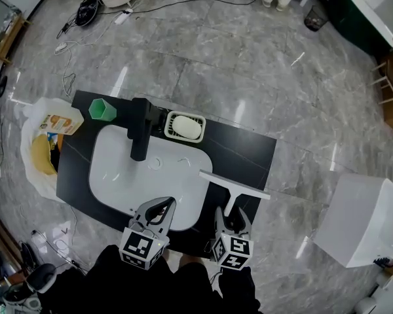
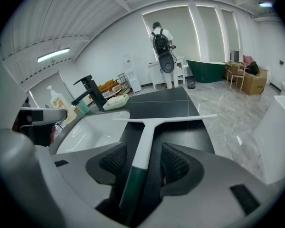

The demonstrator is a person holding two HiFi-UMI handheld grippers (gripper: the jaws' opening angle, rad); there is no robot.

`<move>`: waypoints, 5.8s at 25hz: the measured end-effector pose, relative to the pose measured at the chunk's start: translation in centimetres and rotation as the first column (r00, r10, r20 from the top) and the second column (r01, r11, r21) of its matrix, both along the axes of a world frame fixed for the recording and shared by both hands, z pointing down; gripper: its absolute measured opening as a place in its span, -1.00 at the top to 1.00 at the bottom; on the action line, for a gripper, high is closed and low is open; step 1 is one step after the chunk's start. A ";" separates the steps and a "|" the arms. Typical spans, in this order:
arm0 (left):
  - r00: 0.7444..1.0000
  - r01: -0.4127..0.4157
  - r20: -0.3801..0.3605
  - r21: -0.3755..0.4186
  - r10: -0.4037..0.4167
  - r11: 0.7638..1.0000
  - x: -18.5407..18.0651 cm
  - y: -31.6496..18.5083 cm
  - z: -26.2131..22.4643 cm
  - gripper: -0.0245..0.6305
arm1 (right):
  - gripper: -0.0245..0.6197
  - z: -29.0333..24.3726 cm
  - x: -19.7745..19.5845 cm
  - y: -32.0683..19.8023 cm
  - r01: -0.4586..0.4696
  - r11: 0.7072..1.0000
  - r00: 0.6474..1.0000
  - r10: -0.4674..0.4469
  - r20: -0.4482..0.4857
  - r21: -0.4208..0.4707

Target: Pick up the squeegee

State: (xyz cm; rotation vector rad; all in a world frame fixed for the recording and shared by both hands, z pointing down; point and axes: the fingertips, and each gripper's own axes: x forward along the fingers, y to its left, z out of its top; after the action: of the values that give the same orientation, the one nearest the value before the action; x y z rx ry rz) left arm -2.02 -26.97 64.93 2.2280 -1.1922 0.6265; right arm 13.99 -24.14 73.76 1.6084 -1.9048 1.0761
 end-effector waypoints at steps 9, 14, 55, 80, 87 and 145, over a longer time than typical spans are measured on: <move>1.000 0.019 0.005 -0.015 -0.019 1.000 -0.4 -0.5 0.8 0.85 | 0.38 0.8 -0.4 -0.6 0.023 1.000 1.000 -0.023 -0.007 -0.011; 1.000 0.028 0.007 -0.018 -0.028 0.999 -0.5 -0.7 0.9 0.85 | 0.47 0.9 -0.4 -0.8 0.027 0.999 1.000 -0.027 -0.010 -0.017; 0.999 0.035 -0.034 0.128 -0.031 0.991 -2.5 3.0 -7.0 0.85 | 0.61 -8.0 -0.5 0.4 -0.039 0.990 0.998 0.045 -0.041 0.132; 0.993 -0.028 -0.093 0.387 0.069 0.922 -5.4 14.1 -21.3 0.85 | 0.61 -25.3 -3.0 12.0 -0.091 0.903 0.988 0.136 -0.077 0.420; 0.991 -0.043 -0.096 0.445 0.096 0.895 -6.4 18.4 -24.2 0.85 | 0.61 -28.6 -3.8 17.1 -0.106 0.871 0.983 0.164 -0.081 0.480; 0.992 -0.072 -0.061 0.466 0.114 0.882 -9.4 29.8 -25.9 0.85 | 0.61 -31.7 -6.7 30.3 -0.116 0.829 0.979 0.187 -0.076 0.547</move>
State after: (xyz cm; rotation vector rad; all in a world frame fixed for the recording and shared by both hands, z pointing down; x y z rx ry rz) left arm -11.45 2.81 39.08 2.6917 -1.3008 0.2910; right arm 7.26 6.13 42.07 2.1014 -2.1414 0.4779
